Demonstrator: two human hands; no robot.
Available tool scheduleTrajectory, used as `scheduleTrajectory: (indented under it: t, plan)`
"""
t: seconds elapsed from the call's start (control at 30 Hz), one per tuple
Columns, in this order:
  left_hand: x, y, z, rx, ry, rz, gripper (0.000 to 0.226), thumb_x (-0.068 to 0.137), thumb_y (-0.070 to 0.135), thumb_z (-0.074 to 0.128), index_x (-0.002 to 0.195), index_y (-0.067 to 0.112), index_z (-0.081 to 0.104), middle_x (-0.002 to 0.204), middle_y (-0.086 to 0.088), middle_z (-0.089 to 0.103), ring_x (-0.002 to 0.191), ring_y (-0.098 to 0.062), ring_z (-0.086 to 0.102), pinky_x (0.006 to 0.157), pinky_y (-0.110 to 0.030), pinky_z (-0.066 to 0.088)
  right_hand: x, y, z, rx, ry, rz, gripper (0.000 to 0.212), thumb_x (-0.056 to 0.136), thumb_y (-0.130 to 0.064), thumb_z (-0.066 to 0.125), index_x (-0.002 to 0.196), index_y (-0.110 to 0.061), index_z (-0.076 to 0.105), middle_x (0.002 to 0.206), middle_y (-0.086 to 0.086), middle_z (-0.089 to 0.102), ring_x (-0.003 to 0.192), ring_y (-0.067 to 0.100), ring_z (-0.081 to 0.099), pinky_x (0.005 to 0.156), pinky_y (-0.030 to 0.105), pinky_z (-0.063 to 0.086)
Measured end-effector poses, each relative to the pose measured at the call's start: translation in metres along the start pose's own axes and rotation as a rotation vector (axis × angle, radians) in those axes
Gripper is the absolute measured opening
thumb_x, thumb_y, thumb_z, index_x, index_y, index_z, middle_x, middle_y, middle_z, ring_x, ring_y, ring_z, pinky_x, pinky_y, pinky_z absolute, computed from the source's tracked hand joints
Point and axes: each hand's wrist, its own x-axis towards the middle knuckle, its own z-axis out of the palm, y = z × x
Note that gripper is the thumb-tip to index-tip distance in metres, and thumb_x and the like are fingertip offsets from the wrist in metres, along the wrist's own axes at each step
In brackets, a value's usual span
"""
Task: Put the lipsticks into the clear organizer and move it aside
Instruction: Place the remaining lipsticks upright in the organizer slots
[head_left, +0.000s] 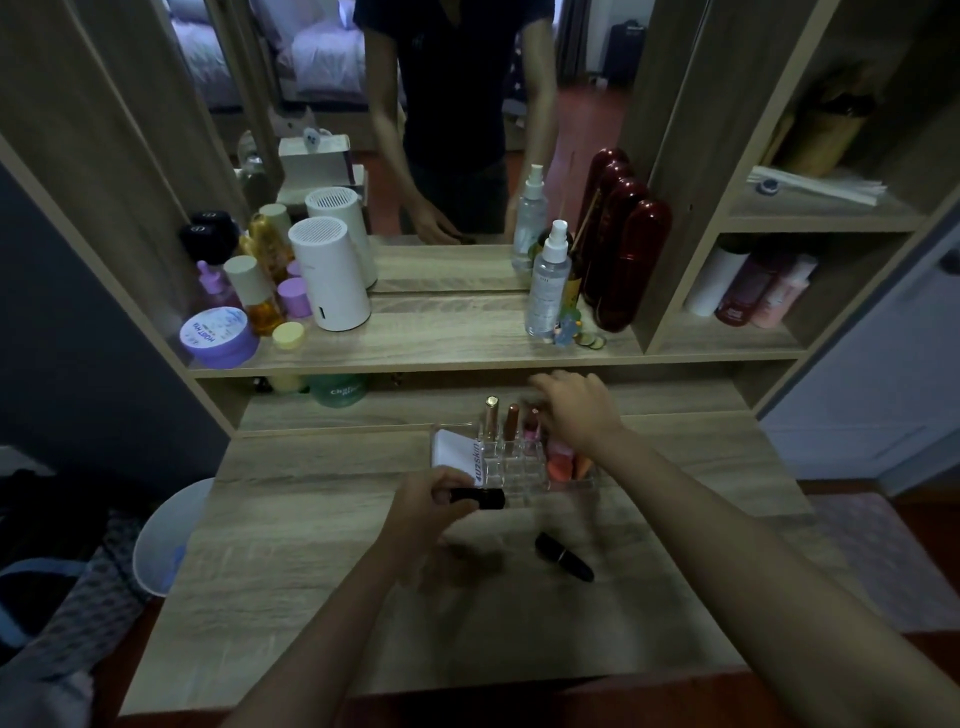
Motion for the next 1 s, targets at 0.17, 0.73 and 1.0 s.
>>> scheduleTrajectory:
  t: [0.17, 0.73, 1.0]
  plan:
    - [0.015, 0.020, -0.002, 0.029, 0.142, 0.083, 0.020, 0.076, -0.002, 0.071, 0.096, 0.002, 0.068, 0.088, -0.002, 0.065, 0.076, -0.007, 0.059, 0.058, -0.005, 0.046, -0.052, -0.008, 0.008, 0.216, 0.219, -0.144, 0.016, 0.093, -0.029, 0.053, 0.097, -0.015, 0.061, 0.090, 0.004, 0.066, 0.078, 0.018, 0.061, 0.070, 0.032, 0.053]
    - [0.059, 0.033, 0.012, 0.126, 0.200, 0.047, 0.027, 0.074, -0.001, 0.074, 0.090, 0.010, 0.056, 0.084, 0.000, 0.061, 0.064, -0.002, 0.053, 0.046, -0.005, 0.045, -0.119, 0.003, 0.082, 0.062, -0.435, 0.073, 0.039, 0.094, -0.046, 0.049, 0.117, -0.014, 0.055, 0.121, 0.009, 0.064, 0.109, 0.029, 0.063, 0.086, 0.037, 0.052]
    - [0.063, 0.029, 0.023, 0.168, 0.143, 0.073, 0.024, 0.073, -0.001, 0.073, 0.091, 0.010, 0.061, 0.085, 0.002, 0.060, 0.064, 0.002, 0.052, 0.048, -0.004, 0.046, -0.105, 0.002, 0.055, 0.204, -0.329, 0.098, 0.033, 0.090, -0.036, 0.056, 0.110, -0.012, 0.066, 0.117, 0.006, 0.065, 0.104, 0.024, 0.065, 0.084, 0.035, 0.055]
